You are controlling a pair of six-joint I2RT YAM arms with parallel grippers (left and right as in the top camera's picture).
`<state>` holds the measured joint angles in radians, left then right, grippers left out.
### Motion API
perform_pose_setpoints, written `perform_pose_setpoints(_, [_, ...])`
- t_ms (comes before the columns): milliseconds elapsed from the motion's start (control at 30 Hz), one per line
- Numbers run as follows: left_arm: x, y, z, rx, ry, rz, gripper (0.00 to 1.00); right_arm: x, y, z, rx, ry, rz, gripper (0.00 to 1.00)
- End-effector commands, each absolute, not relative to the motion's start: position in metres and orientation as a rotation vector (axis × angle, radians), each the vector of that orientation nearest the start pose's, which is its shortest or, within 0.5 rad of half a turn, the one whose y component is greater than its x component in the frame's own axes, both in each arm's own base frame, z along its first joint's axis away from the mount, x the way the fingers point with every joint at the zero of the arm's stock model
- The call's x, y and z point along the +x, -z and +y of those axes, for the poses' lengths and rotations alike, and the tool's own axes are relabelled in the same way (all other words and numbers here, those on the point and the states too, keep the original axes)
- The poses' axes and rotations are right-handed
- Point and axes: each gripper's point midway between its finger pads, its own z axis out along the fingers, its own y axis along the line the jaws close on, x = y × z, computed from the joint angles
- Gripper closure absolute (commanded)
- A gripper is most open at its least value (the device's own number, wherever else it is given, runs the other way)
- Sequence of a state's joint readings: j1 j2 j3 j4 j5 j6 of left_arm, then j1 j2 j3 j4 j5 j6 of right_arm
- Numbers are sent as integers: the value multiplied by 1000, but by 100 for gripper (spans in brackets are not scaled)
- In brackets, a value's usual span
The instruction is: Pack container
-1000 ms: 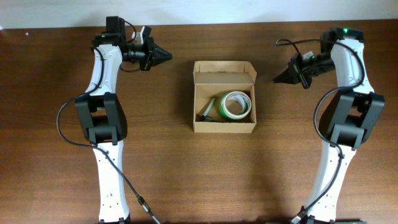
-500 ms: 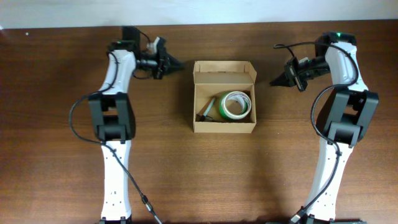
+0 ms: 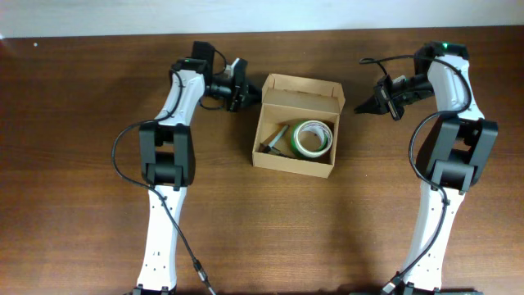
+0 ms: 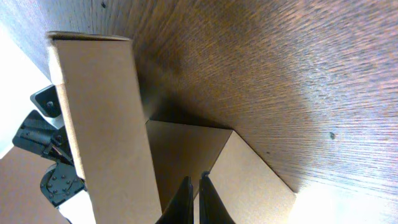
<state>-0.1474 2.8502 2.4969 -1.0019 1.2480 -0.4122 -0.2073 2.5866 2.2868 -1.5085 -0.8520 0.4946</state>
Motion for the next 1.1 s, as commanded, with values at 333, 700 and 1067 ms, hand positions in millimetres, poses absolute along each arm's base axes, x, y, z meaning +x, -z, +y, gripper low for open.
perform_pose_setpoints(333, [509,-21,-261,-136,1967,2707,99,474,-52,66,1205,-1376,2969,96])
perform_pose_setpoints(700, [510,-21,-259,-139,1967,2705,98,483,-49,90,1177,-1362,2968,96])
perform_pose_setpoints(1067, [510,-34,-263,-92,2068,2631,98,508,-55,110,916,-1440,2881,96])
